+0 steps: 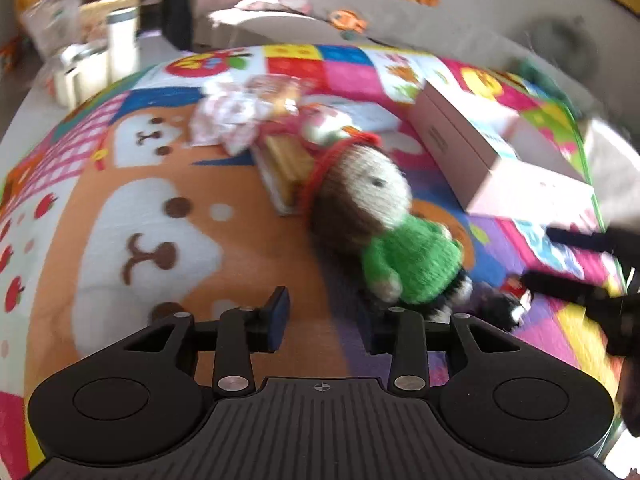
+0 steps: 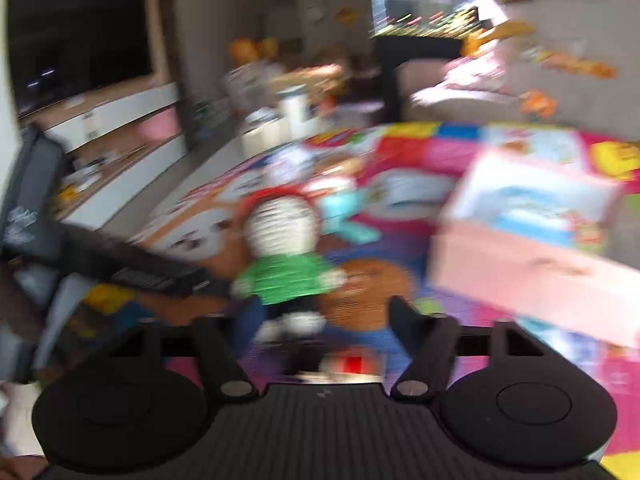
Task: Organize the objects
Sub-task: 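Lift the crocheted doll with the left gripper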
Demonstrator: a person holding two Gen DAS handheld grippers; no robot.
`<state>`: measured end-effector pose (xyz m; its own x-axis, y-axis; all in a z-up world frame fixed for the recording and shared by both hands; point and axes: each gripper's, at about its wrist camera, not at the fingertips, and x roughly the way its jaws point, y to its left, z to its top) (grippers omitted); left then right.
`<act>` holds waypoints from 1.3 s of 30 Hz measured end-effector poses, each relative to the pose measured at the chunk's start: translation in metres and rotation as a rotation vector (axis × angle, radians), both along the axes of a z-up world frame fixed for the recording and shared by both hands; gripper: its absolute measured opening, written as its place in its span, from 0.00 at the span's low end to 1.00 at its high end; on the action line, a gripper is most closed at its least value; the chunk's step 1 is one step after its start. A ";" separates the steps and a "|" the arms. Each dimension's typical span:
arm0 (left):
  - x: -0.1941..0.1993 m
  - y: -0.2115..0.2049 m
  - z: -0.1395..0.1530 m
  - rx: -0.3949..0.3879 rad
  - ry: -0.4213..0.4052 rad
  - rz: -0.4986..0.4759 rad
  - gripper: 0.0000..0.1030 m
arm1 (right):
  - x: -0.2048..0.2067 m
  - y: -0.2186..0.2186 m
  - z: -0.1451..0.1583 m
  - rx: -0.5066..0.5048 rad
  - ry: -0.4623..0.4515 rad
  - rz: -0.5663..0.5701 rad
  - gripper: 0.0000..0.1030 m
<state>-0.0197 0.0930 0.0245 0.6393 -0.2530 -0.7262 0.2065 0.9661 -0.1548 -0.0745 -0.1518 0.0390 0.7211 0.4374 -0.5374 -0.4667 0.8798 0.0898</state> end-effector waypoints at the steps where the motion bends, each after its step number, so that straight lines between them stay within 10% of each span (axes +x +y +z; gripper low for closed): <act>1: 0.000 -0.007 0.000 0.014 -0.004 -0.005 0.48 | -0.001 -0.010 0.000 -0.009 -0.016 -0.047 0.77; 5: 0.005 -0.024 -0.003 -0.018 0.009 -0.032 0.81 | 0.003 -0.052 -0.009 -0.020 -0.017 -0.213 0.82; 15: 0.023 -0.035 0.007 -0.335 0.055 0.165 0.78 | 0.009 -0.103 -0.028 0.112 0.038 -0.396 0.89; 22: 0.058 -0.061 -0.006 -0.226 -0.011 0.296 0.78 | -0.001 -0.094 -0.025 0.073 -0.054 -0.390 1.00; 26: 0.057 -0.067 -0.005 -0.113 -0.043 0.261 0.56 | 0.000 -0.091 -0.025 0.053 -0.059 -0.374 1.00; 39: -0.036 -0.014 -0.003 -0.157 0.014 0.056 0.54 | 0.008 -0.078 -0.027 -0.005 0.011 -0.321 1.00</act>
